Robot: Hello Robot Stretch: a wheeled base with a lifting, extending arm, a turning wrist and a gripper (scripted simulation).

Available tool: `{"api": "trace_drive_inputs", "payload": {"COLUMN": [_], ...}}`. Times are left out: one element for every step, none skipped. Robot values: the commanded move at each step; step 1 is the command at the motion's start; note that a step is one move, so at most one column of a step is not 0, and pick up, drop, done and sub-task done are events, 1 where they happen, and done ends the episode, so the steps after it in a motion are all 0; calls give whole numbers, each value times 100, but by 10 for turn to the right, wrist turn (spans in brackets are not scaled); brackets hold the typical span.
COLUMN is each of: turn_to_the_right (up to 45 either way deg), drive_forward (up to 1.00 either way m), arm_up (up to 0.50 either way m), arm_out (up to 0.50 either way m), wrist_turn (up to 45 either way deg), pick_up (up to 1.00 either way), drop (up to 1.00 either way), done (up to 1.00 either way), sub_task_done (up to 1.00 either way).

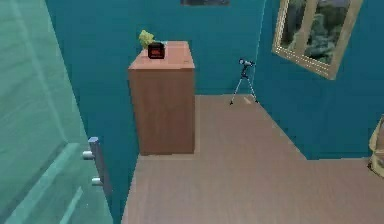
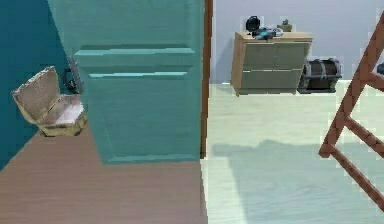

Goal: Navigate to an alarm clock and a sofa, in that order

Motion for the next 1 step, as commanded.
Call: {"api": "trace_drive_inputs", "payload": {"turn_to_the_right": [450], "drive_forward": [0], "arm_up": [0], "arm_out": [0], "wrist_turn": [0], "pick_up": [0], "drop": [0], "done": [0], "sub_task_done": [0]}}
